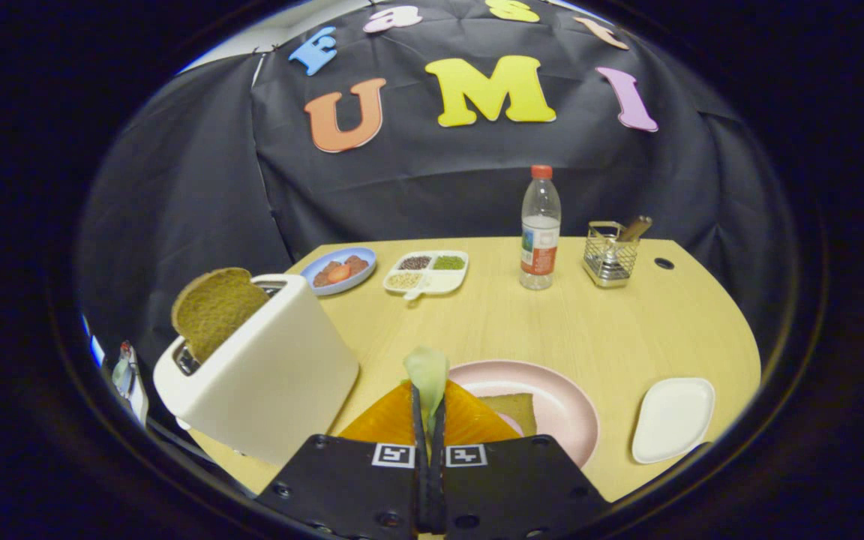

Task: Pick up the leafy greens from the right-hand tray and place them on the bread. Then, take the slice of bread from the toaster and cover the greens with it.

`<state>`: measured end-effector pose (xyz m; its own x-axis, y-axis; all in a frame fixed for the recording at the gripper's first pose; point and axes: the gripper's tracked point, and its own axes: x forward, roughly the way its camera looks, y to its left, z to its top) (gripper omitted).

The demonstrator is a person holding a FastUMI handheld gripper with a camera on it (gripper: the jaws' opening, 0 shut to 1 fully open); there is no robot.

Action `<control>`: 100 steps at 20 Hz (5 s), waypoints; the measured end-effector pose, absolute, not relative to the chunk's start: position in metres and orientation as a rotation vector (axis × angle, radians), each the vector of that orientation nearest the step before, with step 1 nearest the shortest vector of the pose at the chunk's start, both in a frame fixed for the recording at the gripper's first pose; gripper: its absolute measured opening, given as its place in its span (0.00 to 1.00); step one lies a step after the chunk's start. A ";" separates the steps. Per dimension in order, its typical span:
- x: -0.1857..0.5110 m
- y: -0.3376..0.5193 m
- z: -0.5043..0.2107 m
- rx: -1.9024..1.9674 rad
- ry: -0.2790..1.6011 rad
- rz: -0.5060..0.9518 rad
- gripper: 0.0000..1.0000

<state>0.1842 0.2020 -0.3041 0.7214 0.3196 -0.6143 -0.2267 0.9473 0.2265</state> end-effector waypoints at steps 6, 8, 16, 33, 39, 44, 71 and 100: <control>0.203 0.163 -0.328 0.095 0.688 0.221 0.01; 0.204 0.157 -0.334 0.078 0.700 0.209 0.01; 0.202 0.144 -0.340 0.011 0.694 0.162 0.36; 0.135 0.178 -0.182 0.070 0.473 0.201 0.97; 0.125 0.238 -0.124 0.098 0.413 0.279 0.97; 0.132 0.301 -0.117 0.126 0.457 0.339 0.96; 0.155 0.384 -0.199 0.056 0.826 0.218 0.06; 0.165 0.218 -0.147 0.310 0.692 0.174 0.06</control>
<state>0.1647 0.2184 -0.1466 0.7580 0.2590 -0.5986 -0.0552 0.9399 0.3368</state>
